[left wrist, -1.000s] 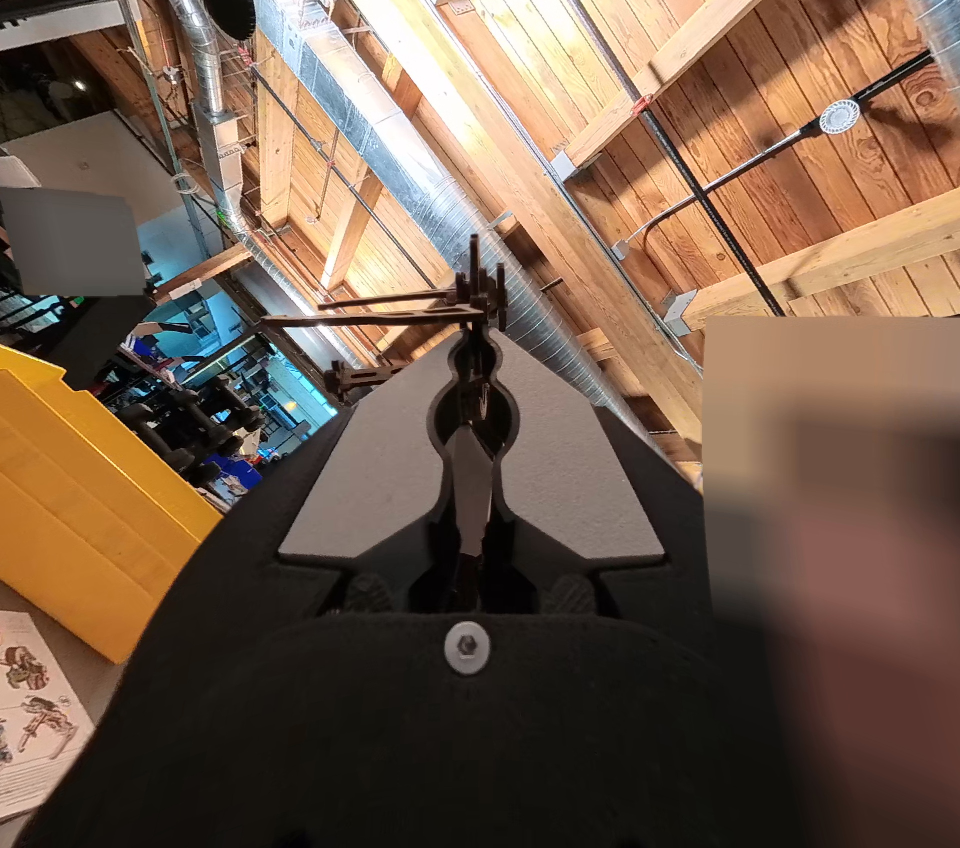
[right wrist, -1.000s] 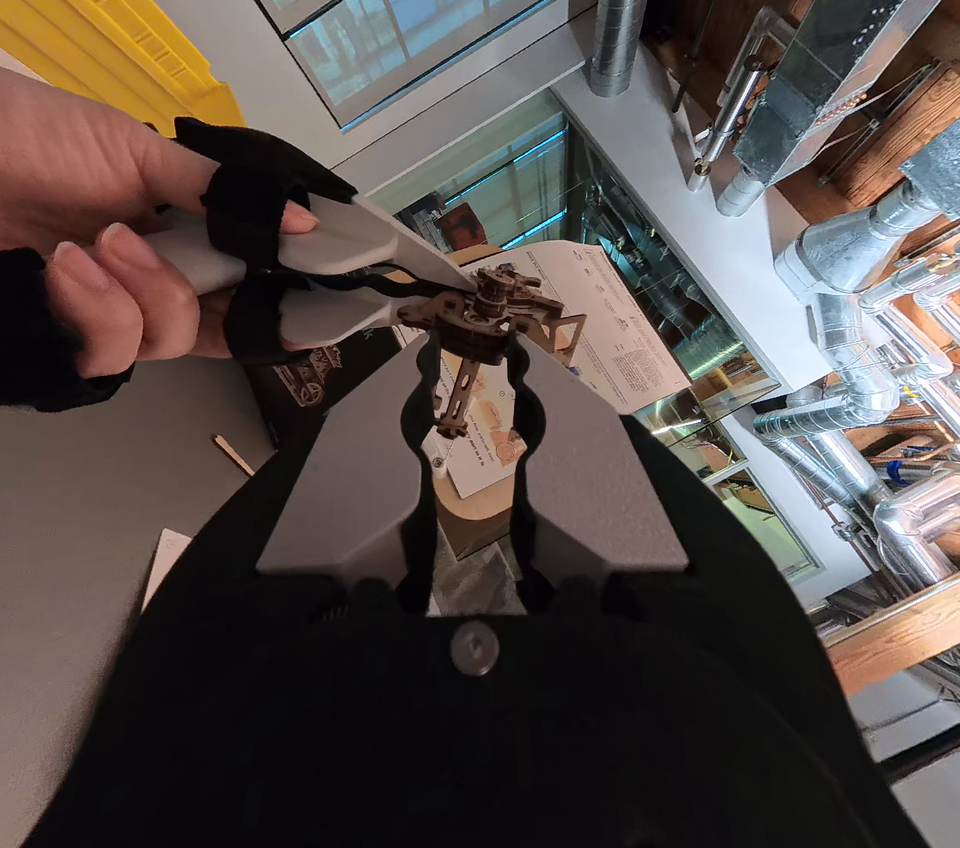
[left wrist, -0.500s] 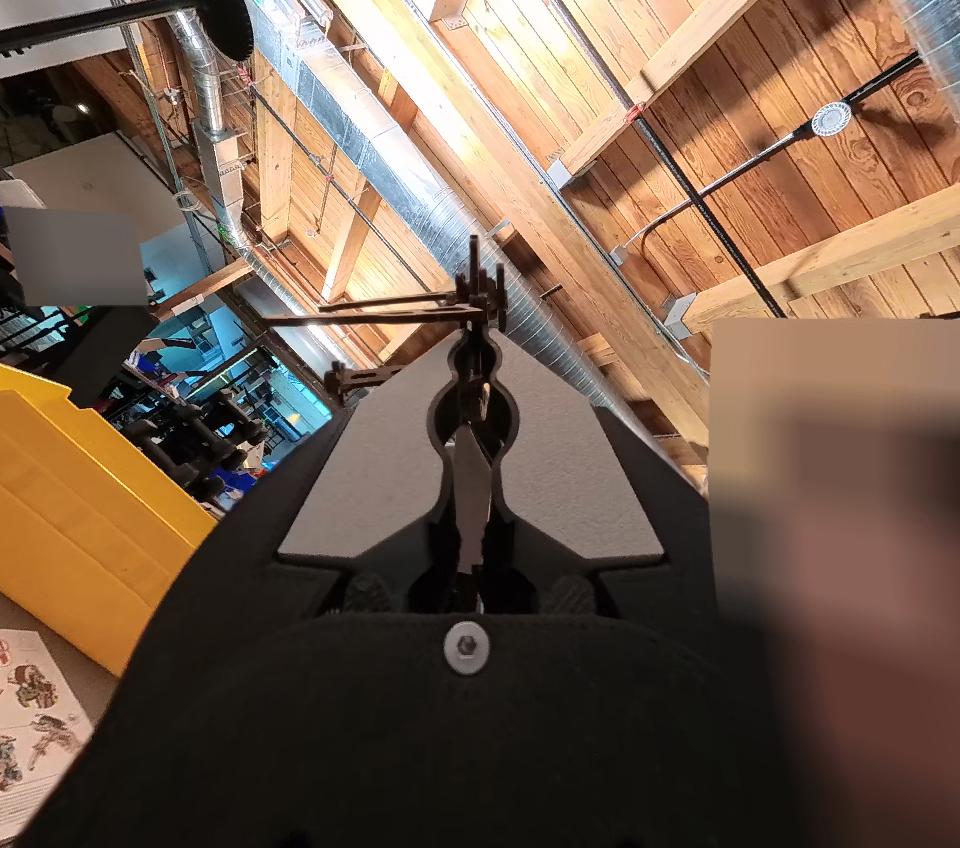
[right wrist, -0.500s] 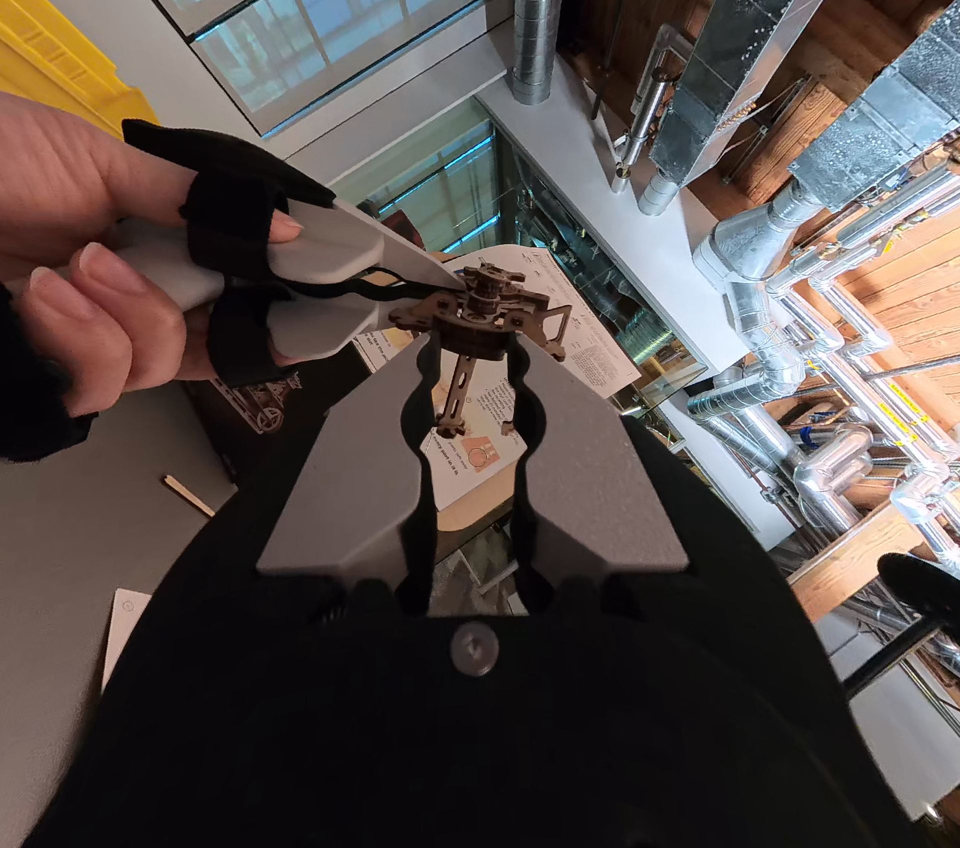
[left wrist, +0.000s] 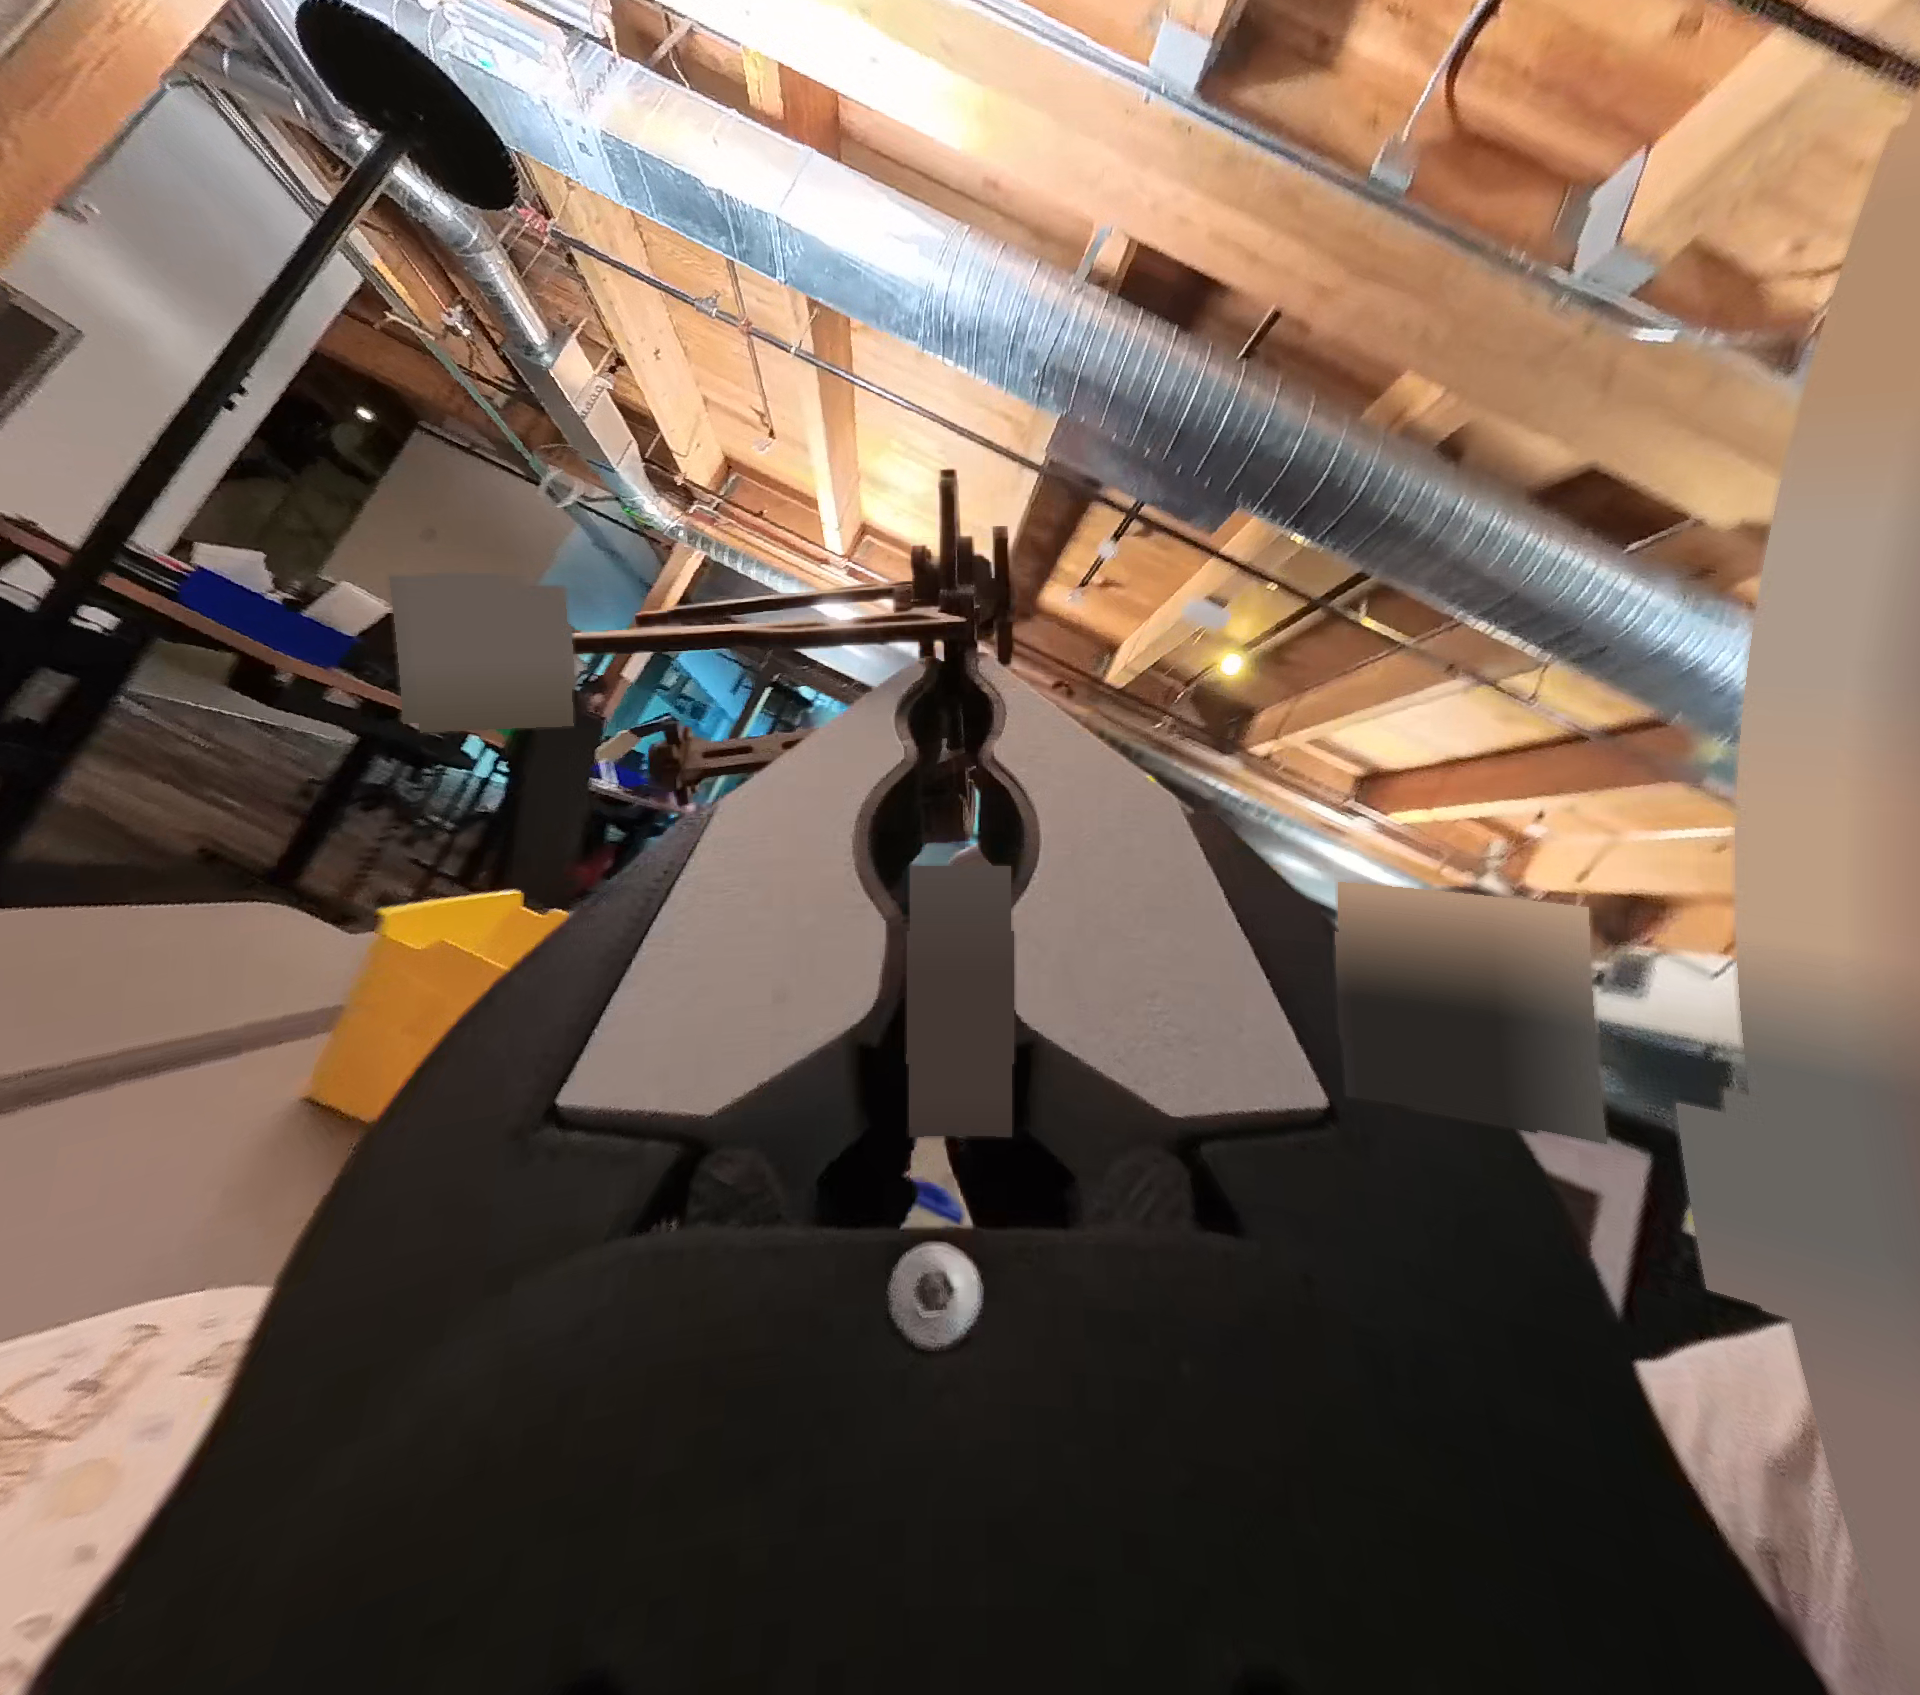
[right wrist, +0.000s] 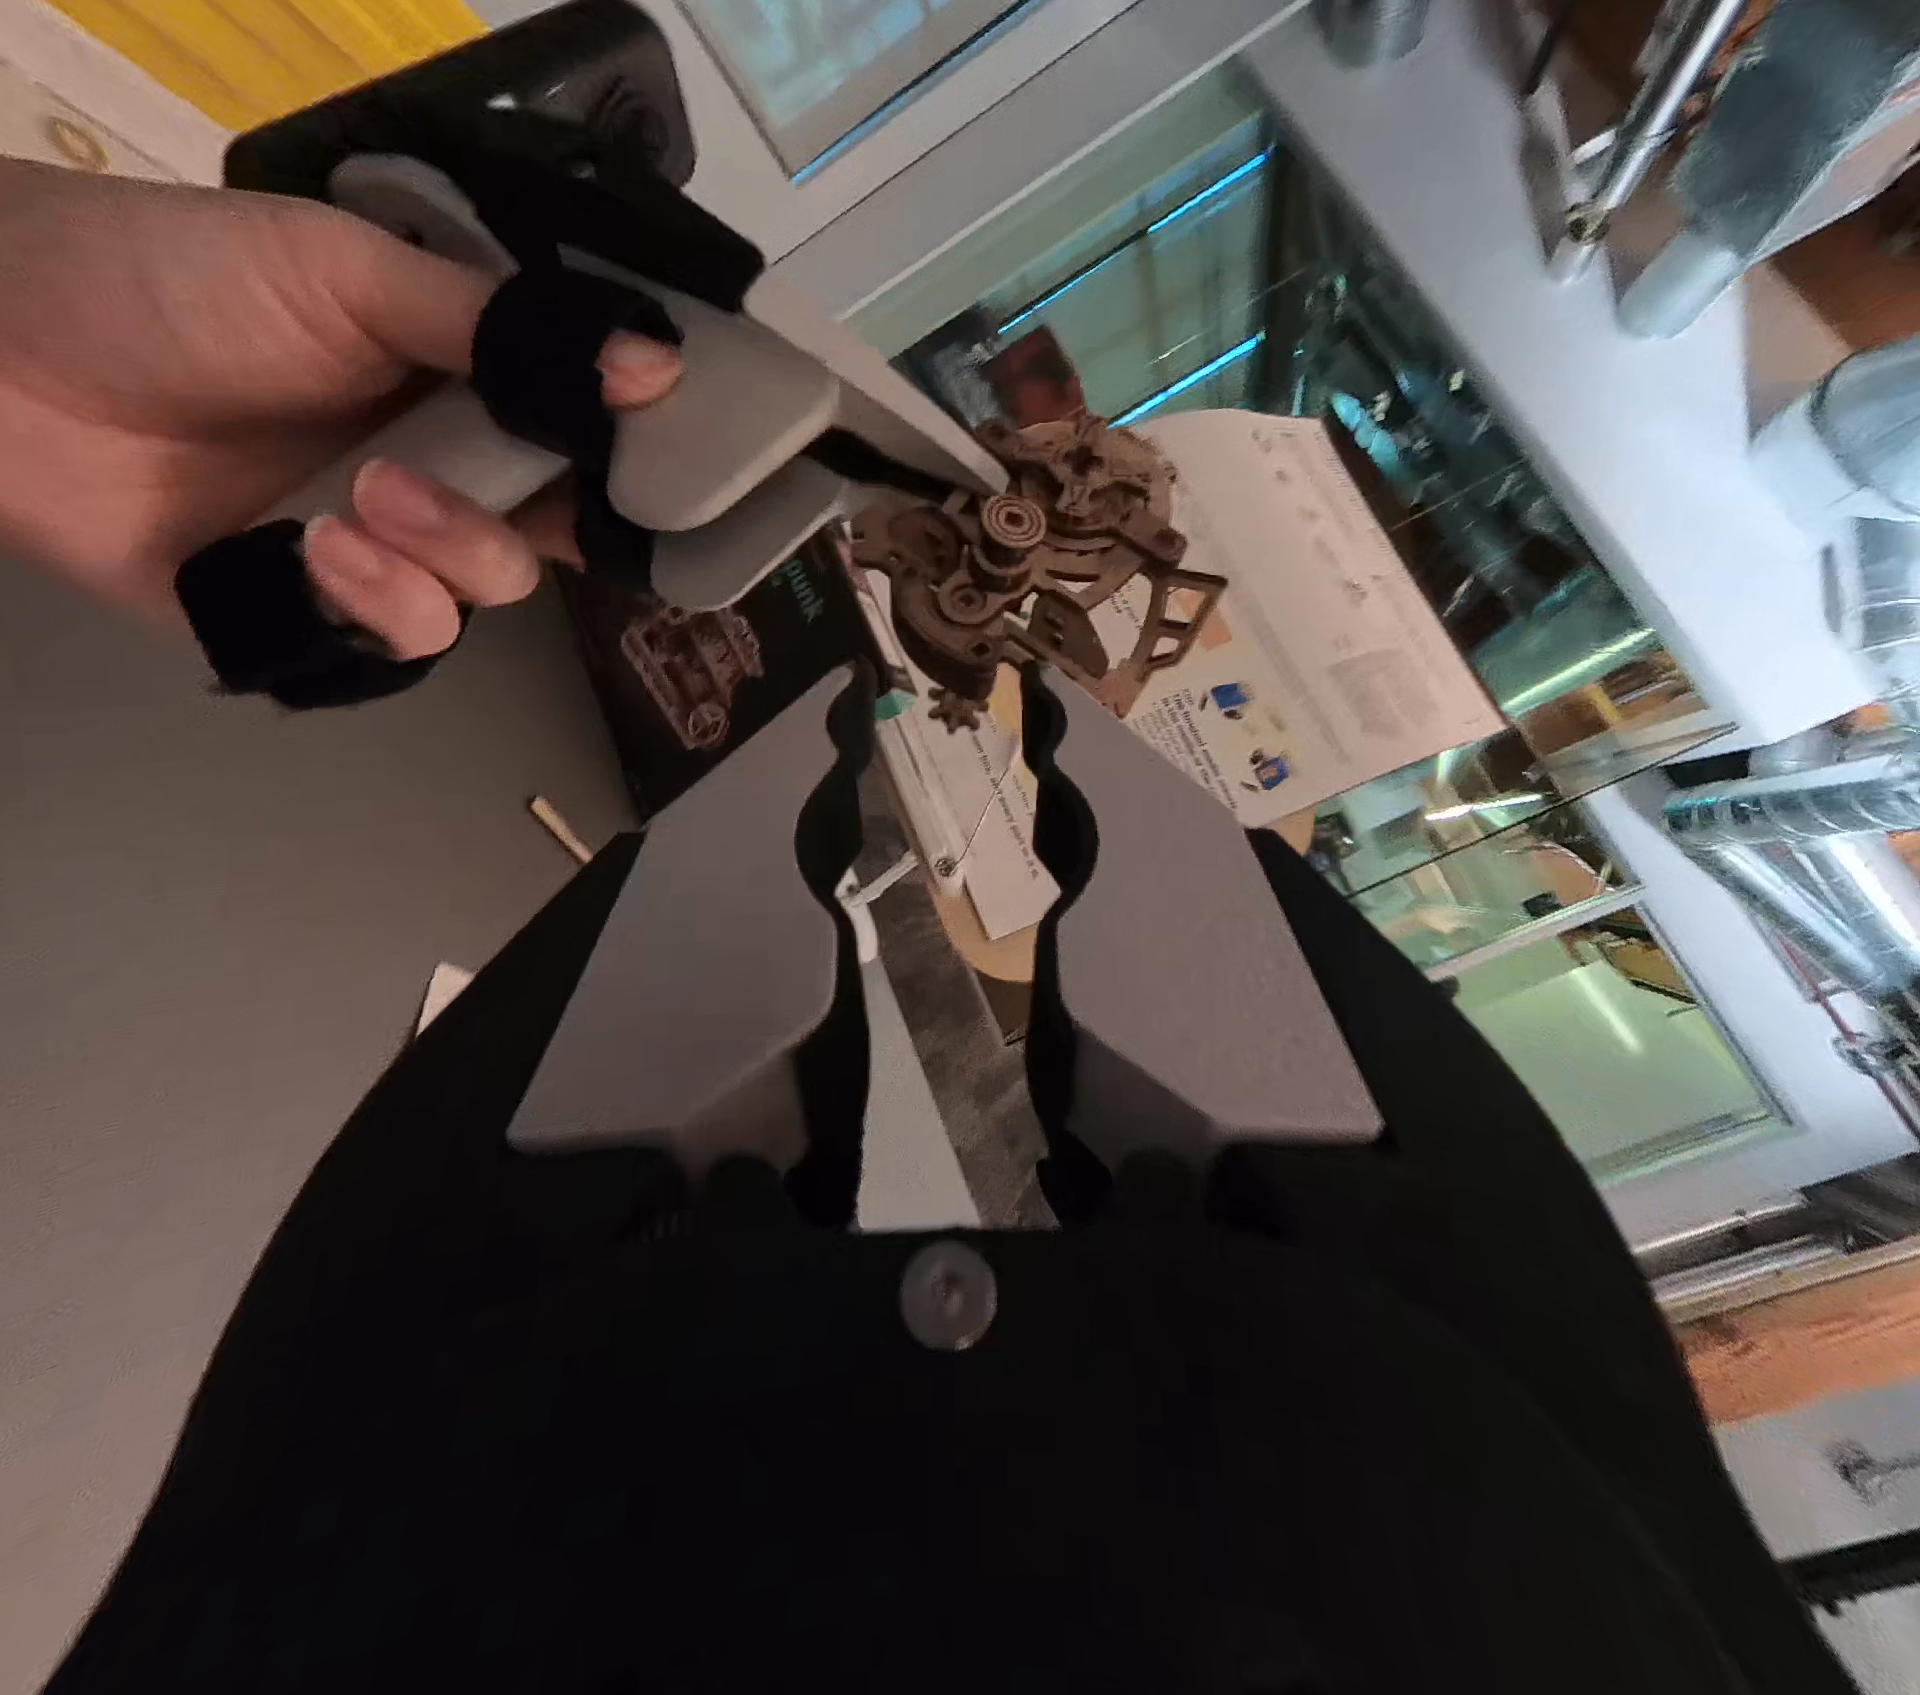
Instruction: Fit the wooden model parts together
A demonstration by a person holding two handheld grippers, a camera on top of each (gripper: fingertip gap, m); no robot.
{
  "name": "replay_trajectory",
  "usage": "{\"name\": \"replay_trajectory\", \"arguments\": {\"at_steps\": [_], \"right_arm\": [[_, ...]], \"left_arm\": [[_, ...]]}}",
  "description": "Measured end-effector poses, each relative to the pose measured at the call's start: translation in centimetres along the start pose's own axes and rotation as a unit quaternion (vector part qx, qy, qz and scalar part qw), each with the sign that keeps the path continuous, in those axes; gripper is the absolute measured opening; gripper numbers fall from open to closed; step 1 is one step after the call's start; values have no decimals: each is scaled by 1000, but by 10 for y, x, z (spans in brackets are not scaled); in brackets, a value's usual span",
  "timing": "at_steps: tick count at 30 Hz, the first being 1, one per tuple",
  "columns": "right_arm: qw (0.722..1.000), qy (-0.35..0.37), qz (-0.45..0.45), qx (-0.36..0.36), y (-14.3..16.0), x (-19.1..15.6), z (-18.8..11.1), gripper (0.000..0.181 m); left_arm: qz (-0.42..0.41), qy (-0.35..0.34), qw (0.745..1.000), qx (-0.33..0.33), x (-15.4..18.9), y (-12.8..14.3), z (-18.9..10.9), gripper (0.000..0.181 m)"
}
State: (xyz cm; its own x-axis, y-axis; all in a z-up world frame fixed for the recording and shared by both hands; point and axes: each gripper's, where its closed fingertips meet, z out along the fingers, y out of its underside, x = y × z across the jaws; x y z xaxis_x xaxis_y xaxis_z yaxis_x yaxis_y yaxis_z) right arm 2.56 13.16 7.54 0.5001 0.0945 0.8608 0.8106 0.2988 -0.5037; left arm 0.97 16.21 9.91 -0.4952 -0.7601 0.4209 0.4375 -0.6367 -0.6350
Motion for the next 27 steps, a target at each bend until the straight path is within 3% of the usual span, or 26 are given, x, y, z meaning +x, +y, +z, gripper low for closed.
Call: {"name": "replay_trajectory", "arguments": {"at_steps": [3,8,15,19,22,25,27], "right_arm": [[1000,-3,10,-8,-5,7,-5,26],[992,16,117,-47,-7,28,-8,26],[987,10,21,-160,23,17,3,30],[985,-24,20,-168,17,19,4,30],[982,-31,-29,-184,7,26,9,29],[971,-57,-63,-224,2,27,11,14],[967,-60,-74,-238,-4,30,13,13]], "left_arm": [[53,-36,998,-30,-6,5,1,0],[137,-85,983,-91,-23,19,0,0],[220,-120,955,-158,-30,50,3,0],[229,-111,954,-159,-18,45,7,0],[230,-110,953,-164,-11,39,11,0],[224,-106,955,-163,-4,31,13,0],[218,-102,957,-160,1,26,15,0]]}}
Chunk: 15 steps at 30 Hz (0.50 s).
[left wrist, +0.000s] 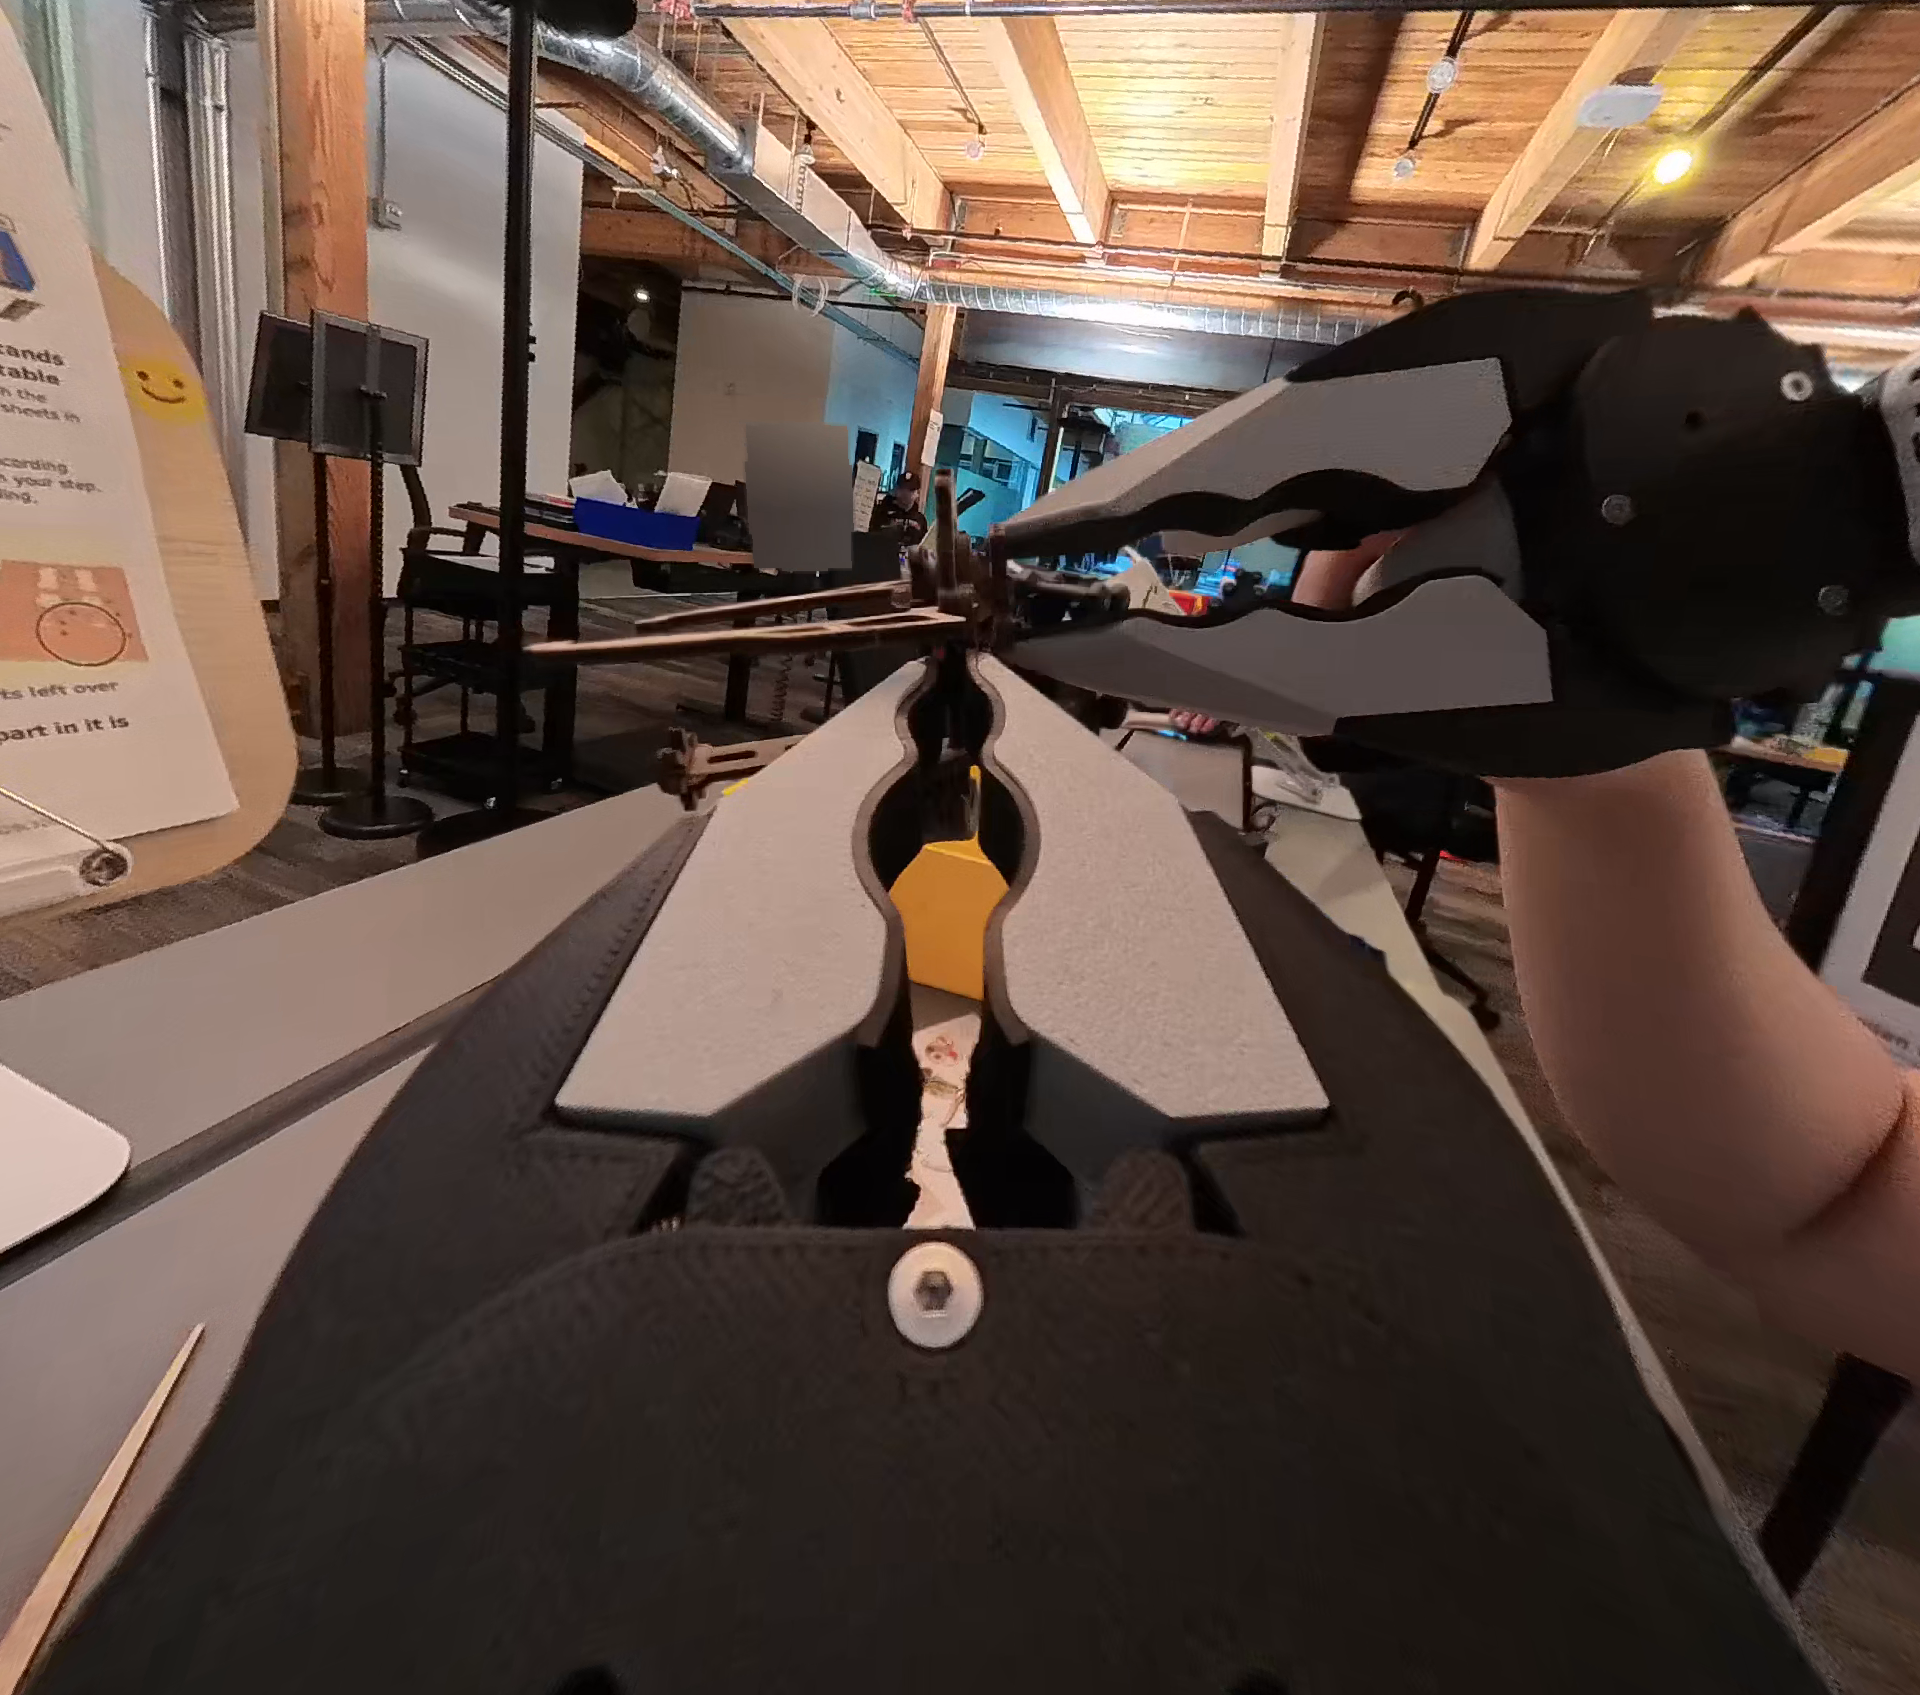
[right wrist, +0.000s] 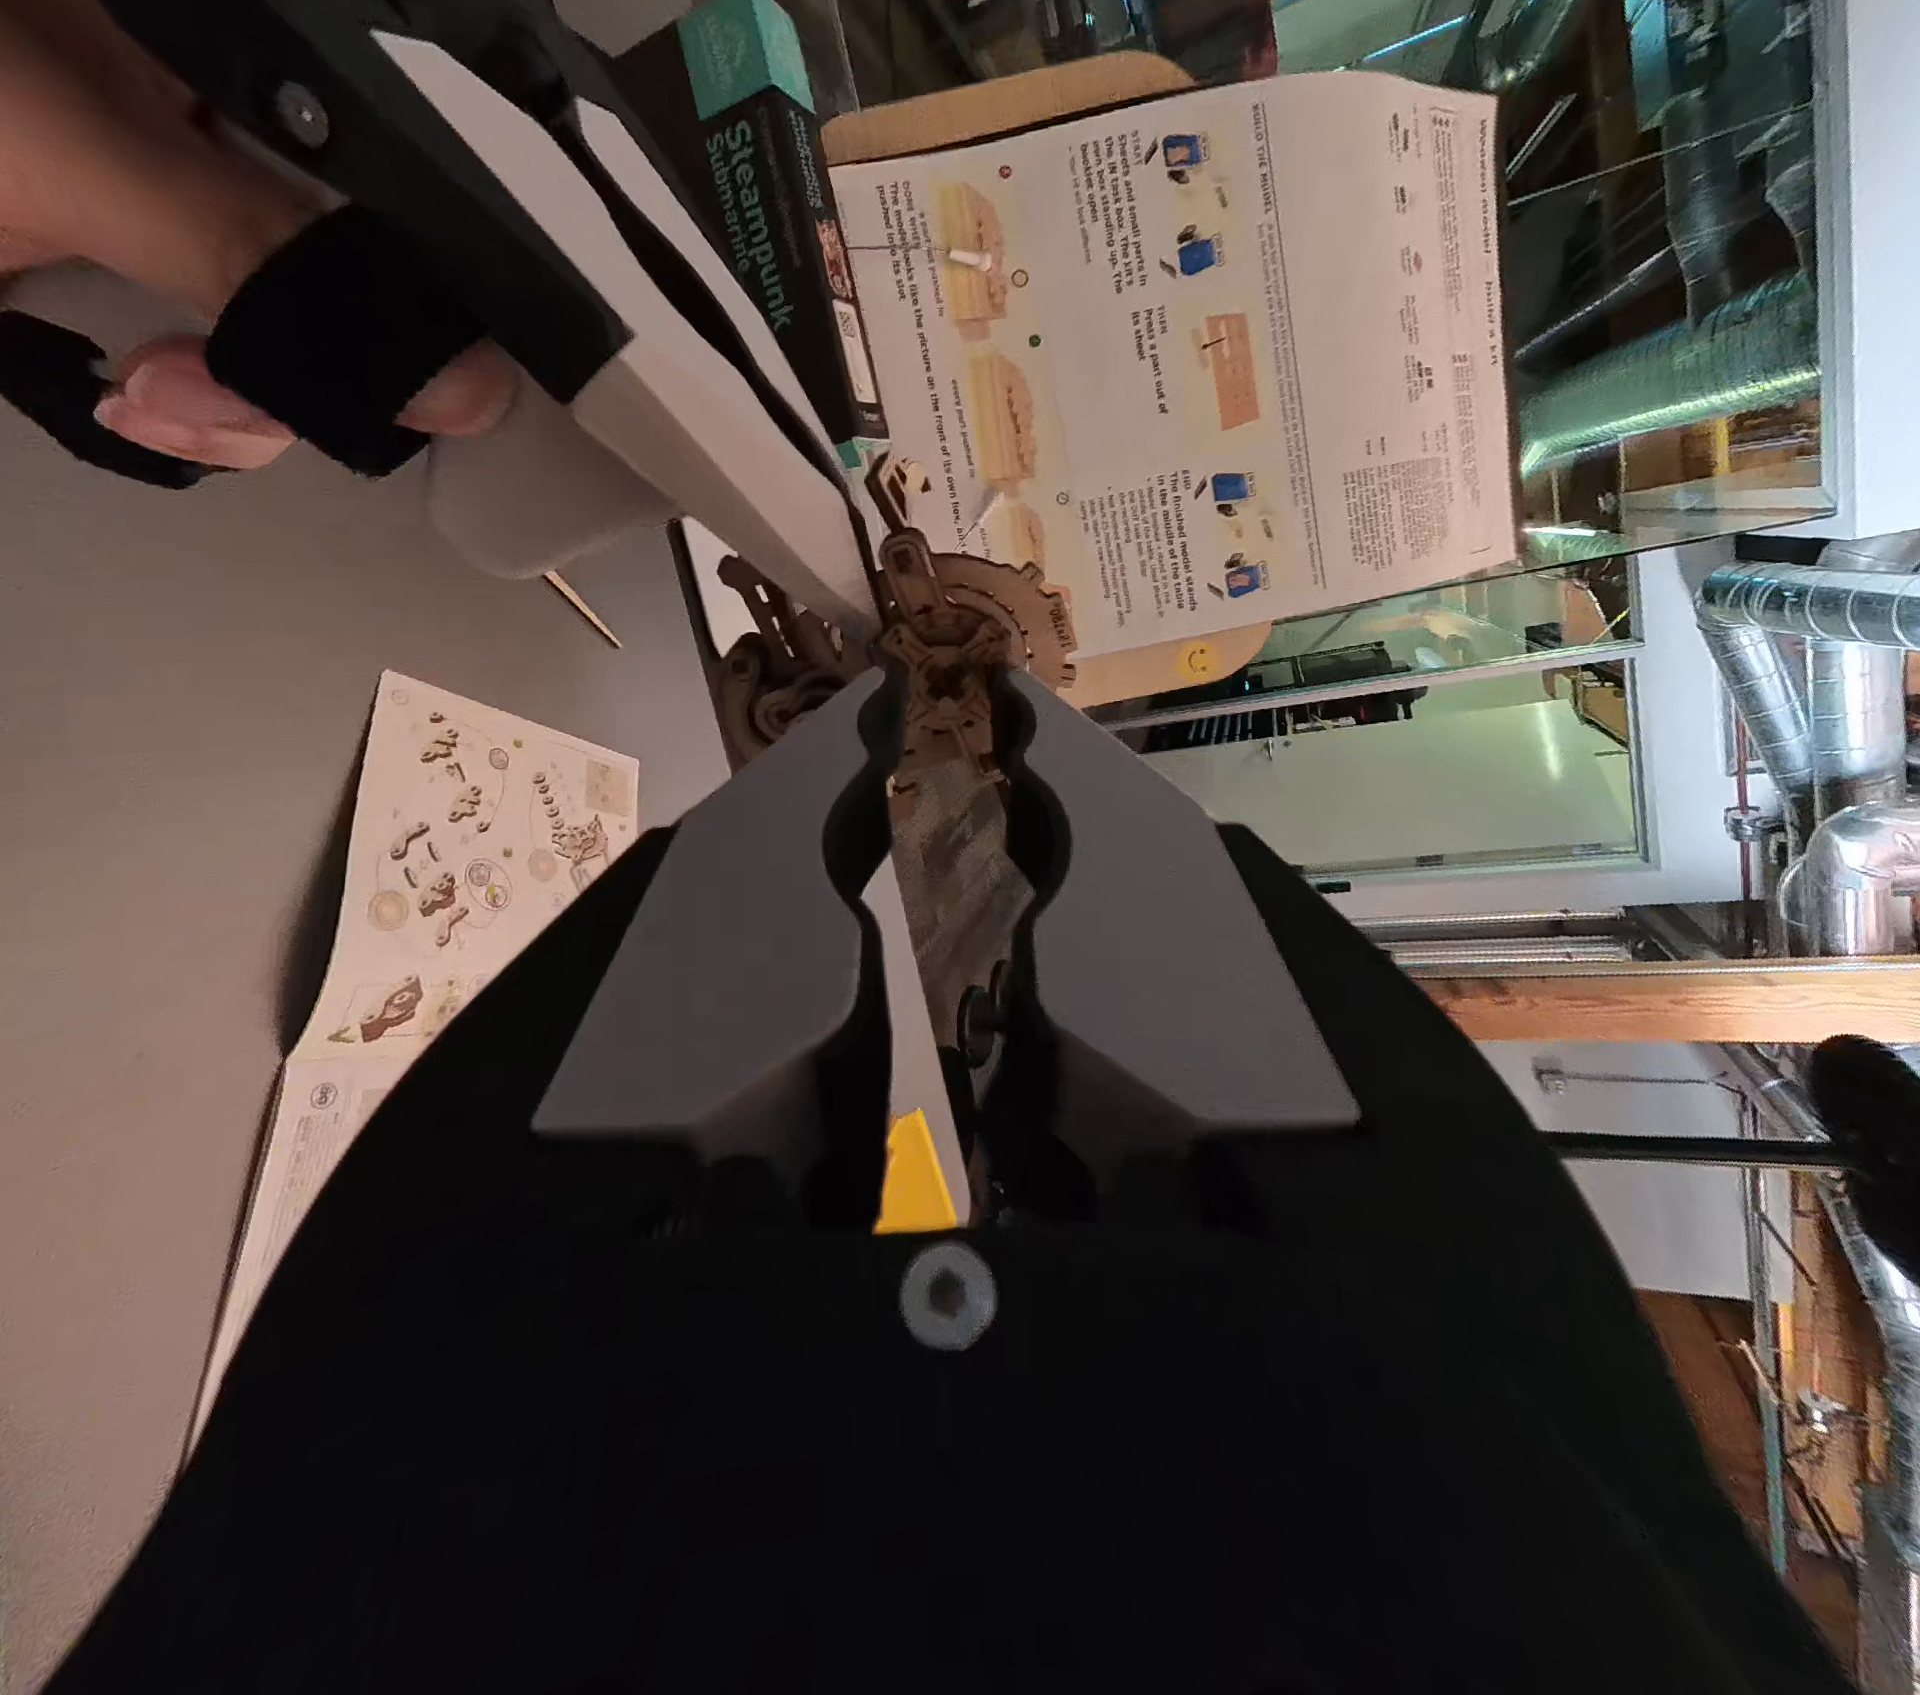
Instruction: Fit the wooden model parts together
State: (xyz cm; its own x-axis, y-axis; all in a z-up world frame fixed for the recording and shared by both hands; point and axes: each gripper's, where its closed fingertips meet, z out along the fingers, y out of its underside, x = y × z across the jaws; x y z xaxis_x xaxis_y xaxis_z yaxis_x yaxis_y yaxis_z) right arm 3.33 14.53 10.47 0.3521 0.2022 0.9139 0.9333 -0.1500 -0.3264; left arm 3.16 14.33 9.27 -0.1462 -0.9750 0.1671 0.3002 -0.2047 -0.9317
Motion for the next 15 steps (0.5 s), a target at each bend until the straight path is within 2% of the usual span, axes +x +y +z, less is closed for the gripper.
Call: {"name": "replay_trajectory", "arguments": {"at_steps": [4,10,15], "right_arm": [[1000,1,22,-1,-14,9,-1,13],[989,-10,142,34,-32,21,-8,14],[977,3,203,58,-37,24,-10,14]], "left_arm": [[0,0,1000,7,3,-17,-5,0],[17,-2,999,29,10,-37,-12,0],[46,-17,998,32,12,-43,-15,0]]}}
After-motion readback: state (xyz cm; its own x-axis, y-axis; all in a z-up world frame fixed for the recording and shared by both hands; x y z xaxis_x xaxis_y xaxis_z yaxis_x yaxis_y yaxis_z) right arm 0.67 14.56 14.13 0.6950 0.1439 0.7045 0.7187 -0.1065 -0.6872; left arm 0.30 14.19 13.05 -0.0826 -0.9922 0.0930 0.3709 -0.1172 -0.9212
